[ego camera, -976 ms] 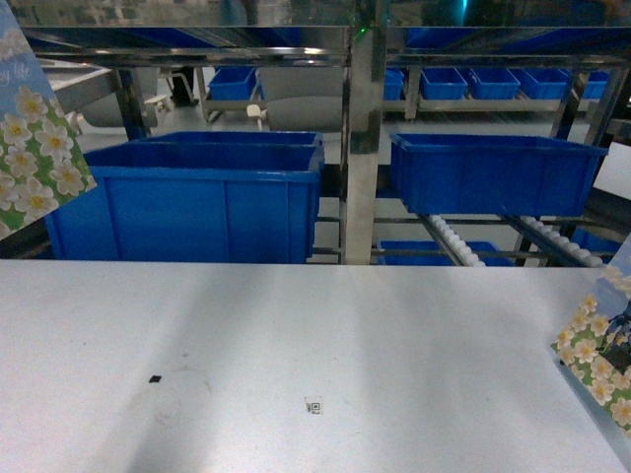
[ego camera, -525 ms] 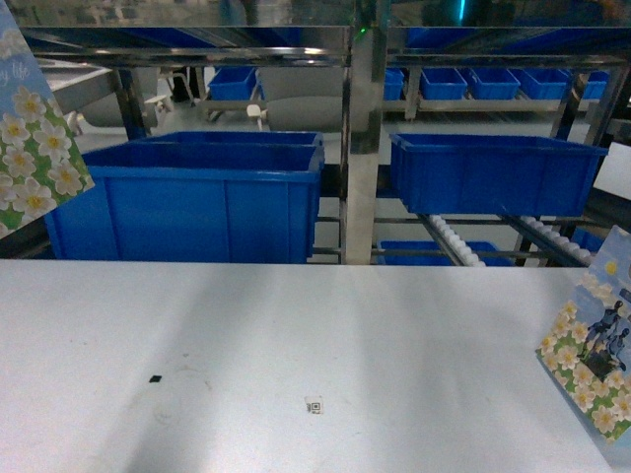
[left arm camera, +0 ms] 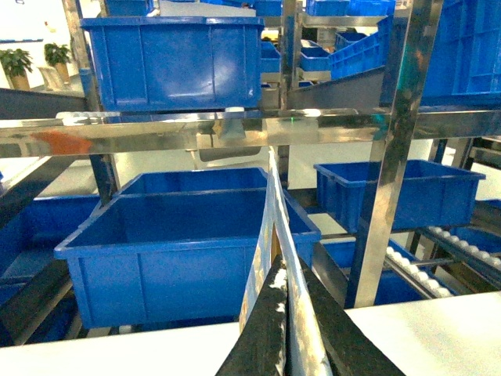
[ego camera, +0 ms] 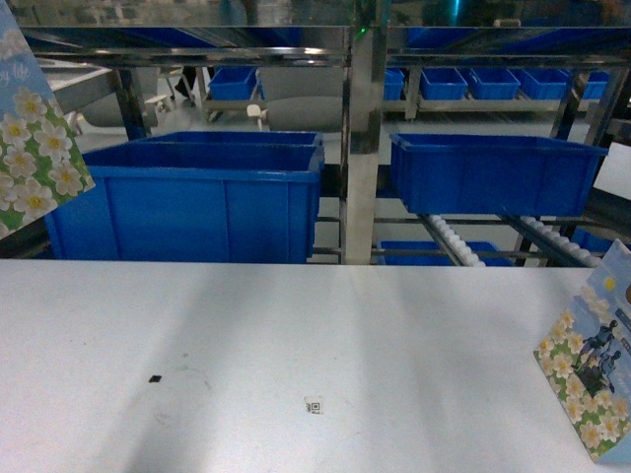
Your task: Move flower gift bag to table near conveyor
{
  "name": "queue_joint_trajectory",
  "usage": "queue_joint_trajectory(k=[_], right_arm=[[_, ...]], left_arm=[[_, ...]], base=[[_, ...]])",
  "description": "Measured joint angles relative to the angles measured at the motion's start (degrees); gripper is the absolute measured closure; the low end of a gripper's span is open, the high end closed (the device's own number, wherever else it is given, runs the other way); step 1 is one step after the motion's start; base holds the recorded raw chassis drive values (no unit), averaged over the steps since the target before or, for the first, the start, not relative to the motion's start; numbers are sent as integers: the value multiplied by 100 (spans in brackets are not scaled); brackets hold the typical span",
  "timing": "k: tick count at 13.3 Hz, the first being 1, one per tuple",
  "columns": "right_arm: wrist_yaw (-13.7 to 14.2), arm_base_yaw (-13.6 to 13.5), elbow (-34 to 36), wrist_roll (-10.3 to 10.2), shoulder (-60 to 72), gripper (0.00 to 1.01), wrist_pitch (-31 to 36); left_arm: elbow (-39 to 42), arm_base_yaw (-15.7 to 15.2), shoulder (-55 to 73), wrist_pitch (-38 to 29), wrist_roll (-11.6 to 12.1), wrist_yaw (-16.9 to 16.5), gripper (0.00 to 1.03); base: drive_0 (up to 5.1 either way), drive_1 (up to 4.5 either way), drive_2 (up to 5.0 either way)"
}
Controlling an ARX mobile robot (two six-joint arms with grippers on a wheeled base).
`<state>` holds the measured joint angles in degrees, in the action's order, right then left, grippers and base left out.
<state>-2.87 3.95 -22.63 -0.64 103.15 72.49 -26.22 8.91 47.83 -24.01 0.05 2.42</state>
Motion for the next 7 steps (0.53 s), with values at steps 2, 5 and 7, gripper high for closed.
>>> queue_joint_trajectory(k=[2, 5, 7], right_arm=[[225, -111, 144, -2, -385, 2, 9], [459, -129, 326, -2, -765, 3, -249], [632, -129, 435, 2, -1078, 3, -330]], left_arm=[[0, 0, 0, -2, -2, 0, 101], [0, 0, 0, -2, 0, 0, 101], [0, 0, 0, 0, -2, 0, 101]], base=[[0, 0, 0], [0, 0, 0], [0, 0, 0]])
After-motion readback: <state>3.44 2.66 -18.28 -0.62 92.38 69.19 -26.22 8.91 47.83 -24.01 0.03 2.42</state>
